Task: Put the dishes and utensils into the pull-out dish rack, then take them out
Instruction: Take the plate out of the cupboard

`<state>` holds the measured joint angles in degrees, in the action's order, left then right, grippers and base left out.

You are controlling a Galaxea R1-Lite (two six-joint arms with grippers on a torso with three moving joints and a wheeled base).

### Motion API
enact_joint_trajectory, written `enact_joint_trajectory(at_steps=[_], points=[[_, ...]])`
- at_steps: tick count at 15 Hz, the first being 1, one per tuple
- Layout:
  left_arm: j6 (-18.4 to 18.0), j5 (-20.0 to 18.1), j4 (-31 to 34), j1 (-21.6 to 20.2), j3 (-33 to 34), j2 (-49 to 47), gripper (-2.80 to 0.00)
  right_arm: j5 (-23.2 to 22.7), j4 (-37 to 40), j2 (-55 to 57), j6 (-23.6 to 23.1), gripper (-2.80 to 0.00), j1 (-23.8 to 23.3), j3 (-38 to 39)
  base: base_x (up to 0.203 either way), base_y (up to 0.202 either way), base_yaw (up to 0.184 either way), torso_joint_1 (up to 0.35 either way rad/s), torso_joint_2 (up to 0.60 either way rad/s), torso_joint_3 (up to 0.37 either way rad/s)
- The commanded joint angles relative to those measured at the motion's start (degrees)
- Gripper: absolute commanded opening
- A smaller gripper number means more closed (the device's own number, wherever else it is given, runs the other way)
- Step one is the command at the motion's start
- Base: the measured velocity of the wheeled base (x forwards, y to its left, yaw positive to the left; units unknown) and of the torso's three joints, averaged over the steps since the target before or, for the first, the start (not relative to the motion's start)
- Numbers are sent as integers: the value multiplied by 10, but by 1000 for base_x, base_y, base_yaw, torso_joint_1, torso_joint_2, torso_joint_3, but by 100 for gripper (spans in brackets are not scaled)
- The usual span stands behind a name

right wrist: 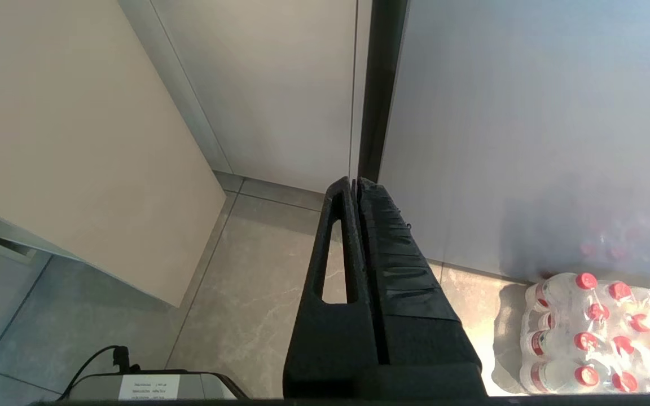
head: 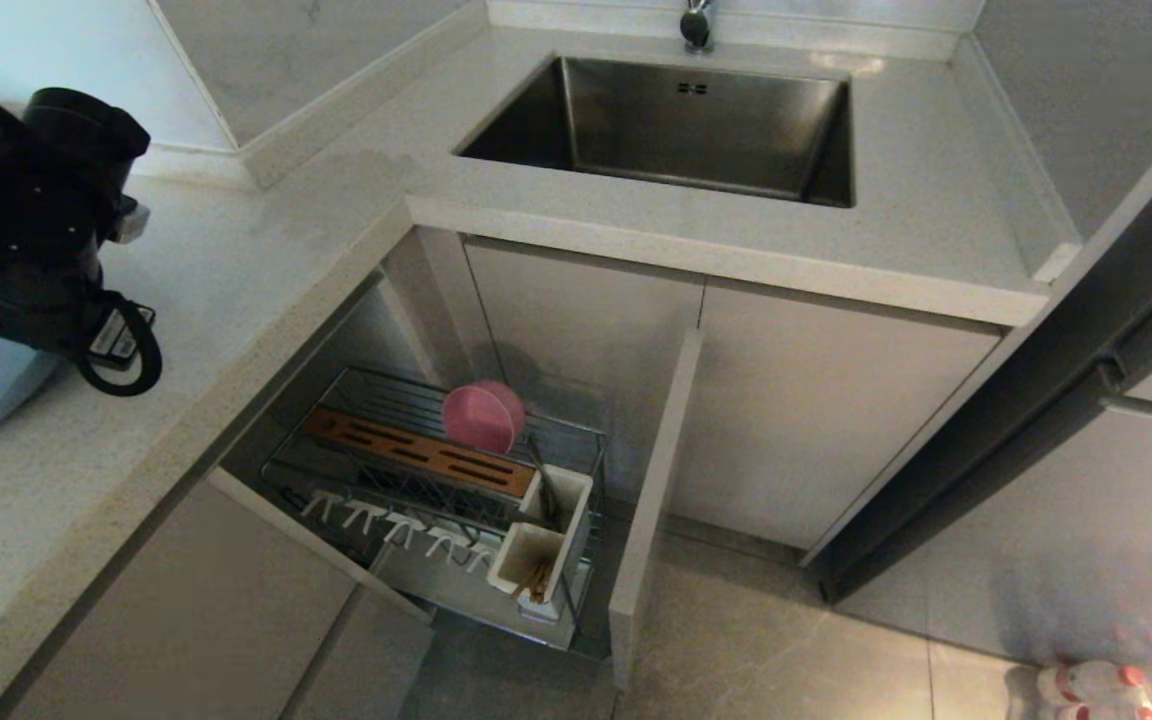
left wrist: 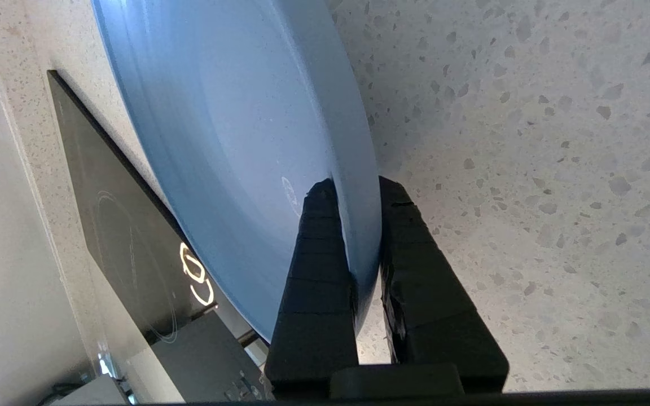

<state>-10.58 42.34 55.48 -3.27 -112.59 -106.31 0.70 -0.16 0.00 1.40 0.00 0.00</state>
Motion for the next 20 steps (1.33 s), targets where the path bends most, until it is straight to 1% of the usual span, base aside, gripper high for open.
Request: enact_joint_trajectory(at_steps=[1,2,7,9,13,16,17,20], points=[[-1,3,3,0,0,1,-280,0,0,1,0,-280,0,0,0,0,0,0,0,0],[-1,3,4,0,1,2,0,0,0,0,0,-280,0,0,0,0,0,0,0,0],[1,5,0,1,2,8,0,0,0,0,0,-280,0,0,0,0,0,0,0,0],[2,3,0,11,2,17,0,0,0,0,0,-280,0,0,0,0,0,0,0,0],[7,-13,1,42,7,53,0,0,0,1,0,-280,0,0,0,0,0,0,0,0],[18,-14,1,67,12,88,0,0,0,0,0,-280,0,0,0,0,0,0,0,0],[19,-15,1,74,16,101,-280,0,0,0,0,-280,0,0,0,0,0,0,0,0],[19,-15,1,93,38,152,-280,0,0,0,0,-280,0,0,0,0,0,0,0,0]])
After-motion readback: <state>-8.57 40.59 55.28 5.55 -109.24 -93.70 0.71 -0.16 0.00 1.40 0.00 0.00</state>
